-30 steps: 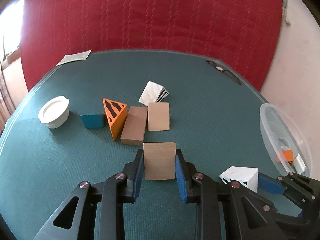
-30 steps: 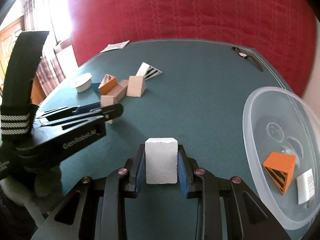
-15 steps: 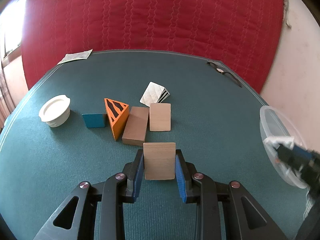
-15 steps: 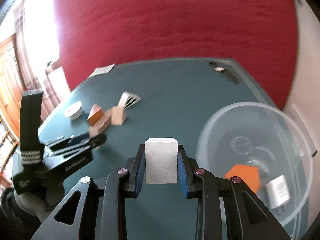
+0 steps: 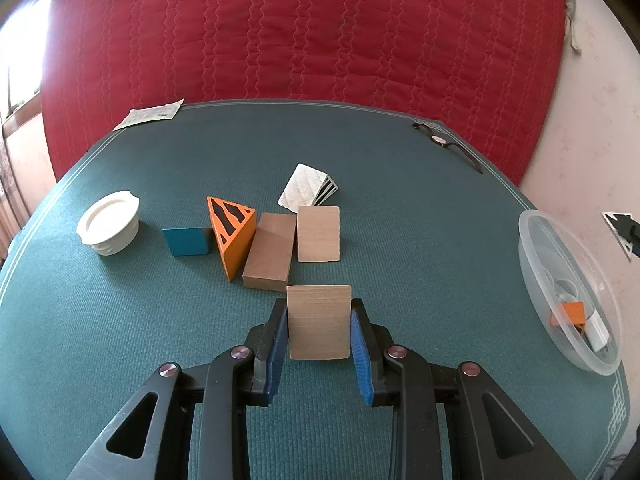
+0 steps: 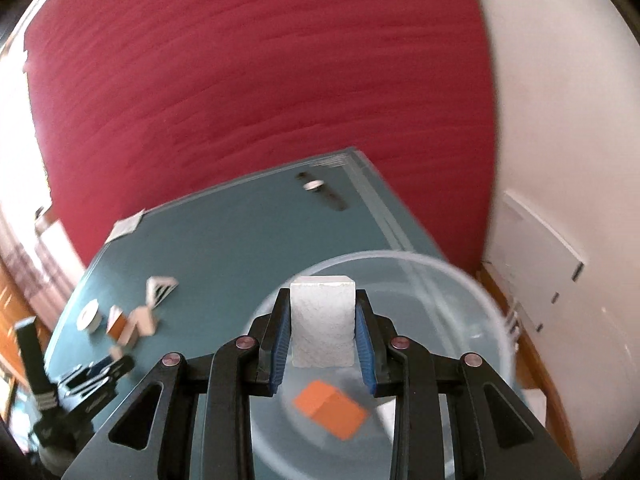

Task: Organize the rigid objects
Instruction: 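Carry the white cube over the clear bowl and release it, then lower the tan block into the clear bowl and open the left gripper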

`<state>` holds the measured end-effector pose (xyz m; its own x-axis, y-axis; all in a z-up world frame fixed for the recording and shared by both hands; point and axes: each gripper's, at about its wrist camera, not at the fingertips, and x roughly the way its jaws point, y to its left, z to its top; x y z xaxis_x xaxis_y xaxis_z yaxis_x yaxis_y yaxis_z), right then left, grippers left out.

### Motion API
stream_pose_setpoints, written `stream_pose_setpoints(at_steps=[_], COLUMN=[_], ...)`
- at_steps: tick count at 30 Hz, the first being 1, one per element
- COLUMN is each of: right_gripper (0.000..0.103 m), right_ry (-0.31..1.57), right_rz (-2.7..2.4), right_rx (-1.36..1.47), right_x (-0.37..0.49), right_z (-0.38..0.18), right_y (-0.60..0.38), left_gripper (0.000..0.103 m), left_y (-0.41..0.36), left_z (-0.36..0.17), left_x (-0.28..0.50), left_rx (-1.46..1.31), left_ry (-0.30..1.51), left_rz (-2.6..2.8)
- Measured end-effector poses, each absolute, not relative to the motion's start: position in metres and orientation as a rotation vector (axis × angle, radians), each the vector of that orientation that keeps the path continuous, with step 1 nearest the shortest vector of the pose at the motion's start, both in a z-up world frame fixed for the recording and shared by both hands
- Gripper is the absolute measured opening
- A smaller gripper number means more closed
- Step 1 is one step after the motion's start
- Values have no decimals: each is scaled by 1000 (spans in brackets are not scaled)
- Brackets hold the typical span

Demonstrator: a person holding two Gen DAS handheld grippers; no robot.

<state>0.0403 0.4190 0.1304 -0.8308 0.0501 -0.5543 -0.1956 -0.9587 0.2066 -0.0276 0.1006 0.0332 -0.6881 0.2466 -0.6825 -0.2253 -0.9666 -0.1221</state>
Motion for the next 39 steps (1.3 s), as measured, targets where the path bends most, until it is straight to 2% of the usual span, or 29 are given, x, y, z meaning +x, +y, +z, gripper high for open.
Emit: stream_pose_setpoints(at_steps=[11,14,18,27,31,39], right_gripper=[32,34,45,46,50,51], right_ry=[565,572,583,584,576,581], right_rz=[2688,2670,2667,2671,2686,2700], right_rx=[-885,-895,-883,-854,-844,-800], right_x=[36,36,40,42,44,50], right_z=[119,115,118,119,121,132], right_y=[476,484,487,482,480,481], left_gripper=[31,31,31,31,31,31], left_y=[102,103,103,109,117,159], left_z=[33,32,32,33,33,43], left_x=[-27,-27,-26,-23,-21,-14], left_rx=[-1087,-1088,-1088,-1084,-1089,-1080], left_ry=[-38,-39,-38,-6,9,86], left_rz=[2671,2671,2671,2668,2634,2525])
